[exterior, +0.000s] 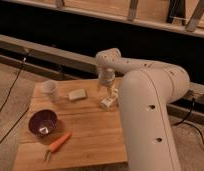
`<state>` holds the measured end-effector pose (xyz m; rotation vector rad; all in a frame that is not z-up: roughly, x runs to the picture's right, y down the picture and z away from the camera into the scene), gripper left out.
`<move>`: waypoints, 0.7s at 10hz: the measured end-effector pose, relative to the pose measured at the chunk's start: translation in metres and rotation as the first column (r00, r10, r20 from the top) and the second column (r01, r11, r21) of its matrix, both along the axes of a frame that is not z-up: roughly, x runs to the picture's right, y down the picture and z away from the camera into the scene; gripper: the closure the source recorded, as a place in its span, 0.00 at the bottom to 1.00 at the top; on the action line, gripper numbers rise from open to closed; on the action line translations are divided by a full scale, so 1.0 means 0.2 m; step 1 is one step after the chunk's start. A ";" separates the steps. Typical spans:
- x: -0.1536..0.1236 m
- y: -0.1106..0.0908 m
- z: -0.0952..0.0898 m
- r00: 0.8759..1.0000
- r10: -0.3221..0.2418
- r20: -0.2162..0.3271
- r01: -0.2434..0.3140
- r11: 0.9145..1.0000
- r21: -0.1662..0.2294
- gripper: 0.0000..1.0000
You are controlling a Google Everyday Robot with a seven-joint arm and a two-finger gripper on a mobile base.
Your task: Stand the bottle upright
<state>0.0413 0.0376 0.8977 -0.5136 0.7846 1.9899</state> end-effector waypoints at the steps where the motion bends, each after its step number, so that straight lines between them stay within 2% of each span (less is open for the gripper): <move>1: 0.02 0.01 0.01 1.000 0.001 -0.004 -0.001 1.000 -0.008 0.35; 3: 0.06 0.03 0.02 1.000 -0.001 0.001 0.001 1.000 -0.013 0.35; 7: 0.10 0.07 0.05 0.999 -0.010 0.048 0.008 1.000 0.028 0.35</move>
